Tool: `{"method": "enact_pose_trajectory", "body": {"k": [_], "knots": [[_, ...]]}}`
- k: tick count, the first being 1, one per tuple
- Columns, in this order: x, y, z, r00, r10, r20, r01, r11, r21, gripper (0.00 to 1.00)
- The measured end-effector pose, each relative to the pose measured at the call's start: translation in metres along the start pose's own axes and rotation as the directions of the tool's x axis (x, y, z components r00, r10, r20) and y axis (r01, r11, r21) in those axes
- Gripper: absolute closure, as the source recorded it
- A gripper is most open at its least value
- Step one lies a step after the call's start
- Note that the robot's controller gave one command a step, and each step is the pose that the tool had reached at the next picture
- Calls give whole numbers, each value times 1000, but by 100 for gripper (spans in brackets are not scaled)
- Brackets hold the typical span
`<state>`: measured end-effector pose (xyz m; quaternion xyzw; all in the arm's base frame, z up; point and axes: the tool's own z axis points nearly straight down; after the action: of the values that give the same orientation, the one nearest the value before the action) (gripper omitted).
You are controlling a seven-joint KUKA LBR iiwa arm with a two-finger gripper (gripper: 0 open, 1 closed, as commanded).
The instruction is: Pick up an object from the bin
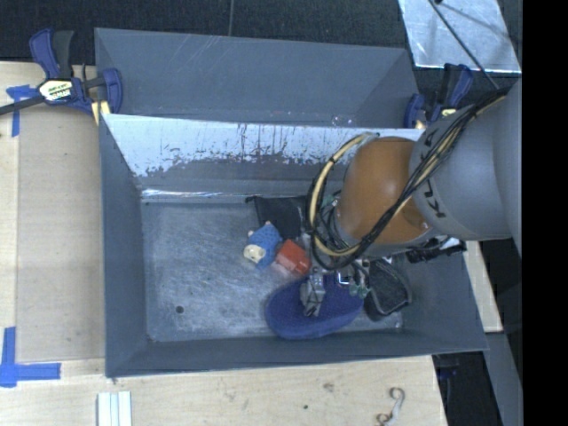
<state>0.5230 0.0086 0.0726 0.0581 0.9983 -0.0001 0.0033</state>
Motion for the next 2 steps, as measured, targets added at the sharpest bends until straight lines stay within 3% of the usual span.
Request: {"method": "enact_pose_trajectory", "body": {"k": [1,2], "knots": [[-1,0,-1,1000,-1,1,1,1000,0,0],[-2,0,-1,1000,-1,1,1,1000,-1,100]]}}
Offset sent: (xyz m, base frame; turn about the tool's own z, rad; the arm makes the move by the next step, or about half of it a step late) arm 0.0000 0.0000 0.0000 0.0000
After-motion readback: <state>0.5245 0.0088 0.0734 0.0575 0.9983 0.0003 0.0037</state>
